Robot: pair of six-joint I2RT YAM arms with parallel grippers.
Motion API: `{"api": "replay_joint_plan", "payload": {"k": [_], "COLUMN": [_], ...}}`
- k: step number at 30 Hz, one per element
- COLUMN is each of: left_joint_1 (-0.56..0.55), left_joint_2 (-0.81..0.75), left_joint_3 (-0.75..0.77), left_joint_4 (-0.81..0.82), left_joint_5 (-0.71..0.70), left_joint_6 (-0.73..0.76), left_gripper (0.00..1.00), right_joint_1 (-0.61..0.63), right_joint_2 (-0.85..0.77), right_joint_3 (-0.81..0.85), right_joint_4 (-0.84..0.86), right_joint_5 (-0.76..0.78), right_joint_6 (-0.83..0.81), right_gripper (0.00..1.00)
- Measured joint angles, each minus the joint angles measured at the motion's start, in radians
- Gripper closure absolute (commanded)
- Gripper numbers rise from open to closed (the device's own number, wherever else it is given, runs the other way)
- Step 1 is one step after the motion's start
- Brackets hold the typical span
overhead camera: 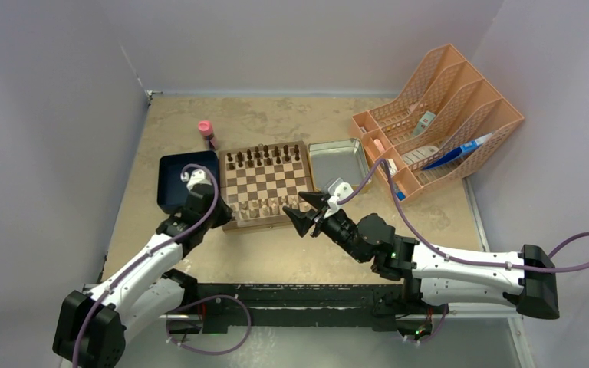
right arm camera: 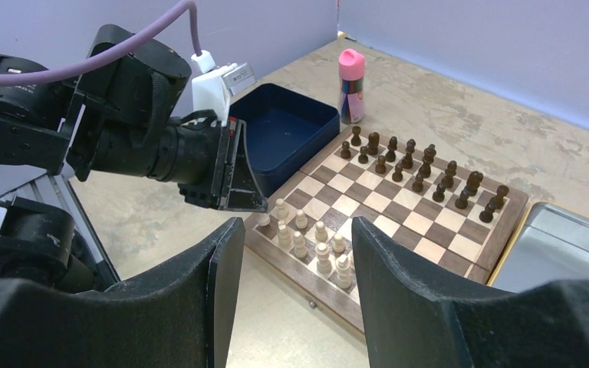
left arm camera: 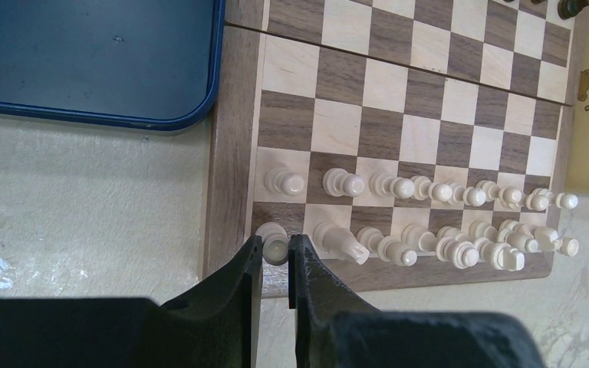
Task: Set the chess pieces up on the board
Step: Place the chess piece on the chessboard.
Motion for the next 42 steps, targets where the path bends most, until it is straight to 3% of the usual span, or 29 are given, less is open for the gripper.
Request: {"api": "replay_joint_plan", "payload": {"k": [20,26,29,42], "left_joint_1": [-0.006,-0.006,-0.006,-0.007], "left_joint_2": [0.030,0.039,0.039,0.023], "left_joint_3": [-0.018,-0.018,-0.018,-0.018], "left_joint_4": [0.037,0.051,0.052,0.023], "left_joint_5": [0.010,0.010,0.010,0.016], "left_joint_6": [0.006,0.006,0.012,0.021], "left_gripper": [0.89,0.81,0.68,0.66], "right_joint_1": [0.000,0.000,0.000,0.000], "right_joint_2": [-0.002,-0.007,-0.007,-0.007], "right_joint_3": [0.000,0.001,0.001,0.001], "right_joint_4": [-0.014,-0.024,-0.024,-0.026], "right_joint_5": [0.000,0.000,0.000,0.000], "right_joint_6": [0.007,0.008,0.008,0.021], "right_gripper": [0.44,0.44,0.44,0.44]}}
